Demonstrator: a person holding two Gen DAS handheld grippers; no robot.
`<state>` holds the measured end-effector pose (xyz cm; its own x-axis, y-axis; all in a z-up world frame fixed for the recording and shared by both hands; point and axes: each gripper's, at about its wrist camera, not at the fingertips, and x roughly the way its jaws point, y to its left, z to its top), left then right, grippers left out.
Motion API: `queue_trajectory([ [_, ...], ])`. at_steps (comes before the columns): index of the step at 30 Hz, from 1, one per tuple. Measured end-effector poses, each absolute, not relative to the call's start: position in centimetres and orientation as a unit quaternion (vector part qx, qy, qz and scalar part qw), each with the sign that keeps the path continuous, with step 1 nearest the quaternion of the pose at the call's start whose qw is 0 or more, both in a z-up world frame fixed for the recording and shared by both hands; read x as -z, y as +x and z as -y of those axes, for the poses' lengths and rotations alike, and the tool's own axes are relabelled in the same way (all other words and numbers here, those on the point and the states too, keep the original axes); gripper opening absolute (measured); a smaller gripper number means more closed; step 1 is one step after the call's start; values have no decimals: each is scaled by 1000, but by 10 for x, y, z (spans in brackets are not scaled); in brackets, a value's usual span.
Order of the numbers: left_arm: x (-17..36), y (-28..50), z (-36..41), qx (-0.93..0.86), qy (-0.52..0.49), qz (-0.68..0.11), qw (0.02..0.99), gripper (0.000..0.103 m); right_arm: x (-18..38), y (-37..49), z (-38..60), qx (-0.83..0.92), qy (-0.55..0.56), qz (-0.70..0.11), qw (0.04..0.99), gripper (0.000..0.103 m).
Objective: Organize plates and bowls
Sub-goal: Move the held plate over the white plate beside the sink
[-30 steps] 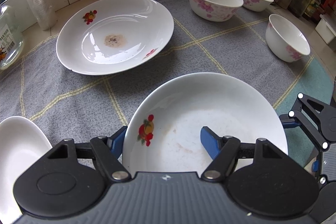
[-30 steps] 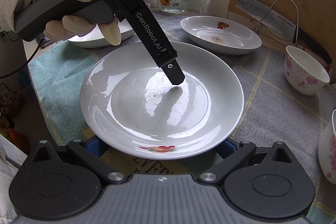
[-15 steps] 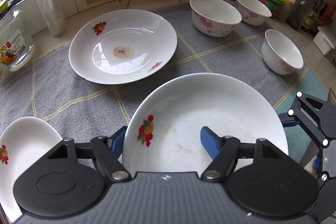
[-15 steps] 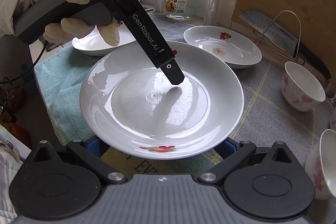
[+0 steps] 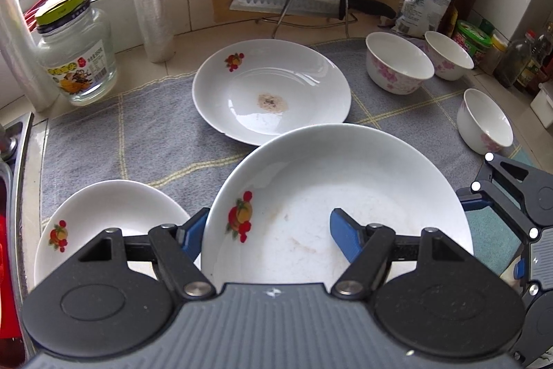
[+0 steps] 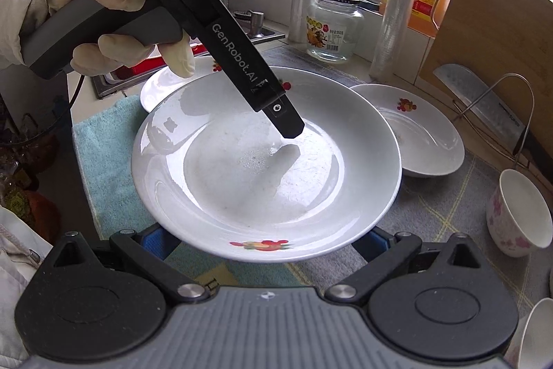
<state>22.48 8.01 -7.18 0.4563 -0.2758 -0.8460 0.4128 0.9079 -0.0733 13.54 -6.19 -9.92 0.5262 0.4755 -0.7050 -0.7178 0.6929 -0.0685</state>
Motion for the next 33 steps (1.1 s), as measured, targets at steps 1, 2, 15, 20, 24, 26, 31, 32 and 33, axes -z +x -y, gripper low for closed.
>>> queue_trajectory([
  [1, 71, 225, -86, 198, 69, -480, 852, 73, 99, 137, 57, -352, -181, -338, 854, 103],
  [2, 71, 226, -91, 195, 67, -480, 853, 73, 98, 140, 52, -356, -183, -337, 852, 103],
  [15, 68, 230, -168, 141, 41, -481, 864, 73, 98, 170, -15, -403, -204, -328, 829, 103],
  [20, 71, 230, -195, 123, 33, -482, 867, 73, 100, 180, -38, -420, -209, -326, 821, 103],
  [24, 75, 230, -212, 112, 26, -483, 868, 73, 104, 187, -55, -427, -210, -328, 816, 103],
  [26, 78, 231, -219, 107, 24, -485, 868, 73, 106, 191, -62, -431, -209, -330, 813, 103],
  [31, 84, 234, -234, 99, 19, -488, 867, 73, 110, 200, -75, -437, -208, -334, 809, 103],
  [32, 85, 235, -236, 98, 19, -488, 867, 73, 111, 201, -77, -437, -207, -336, 808, 103],
  [33, 86, 235, -238, 97, 18, -489, 867, 73, 112, 202, -79, -438, -206, -337, 807, 103],
])
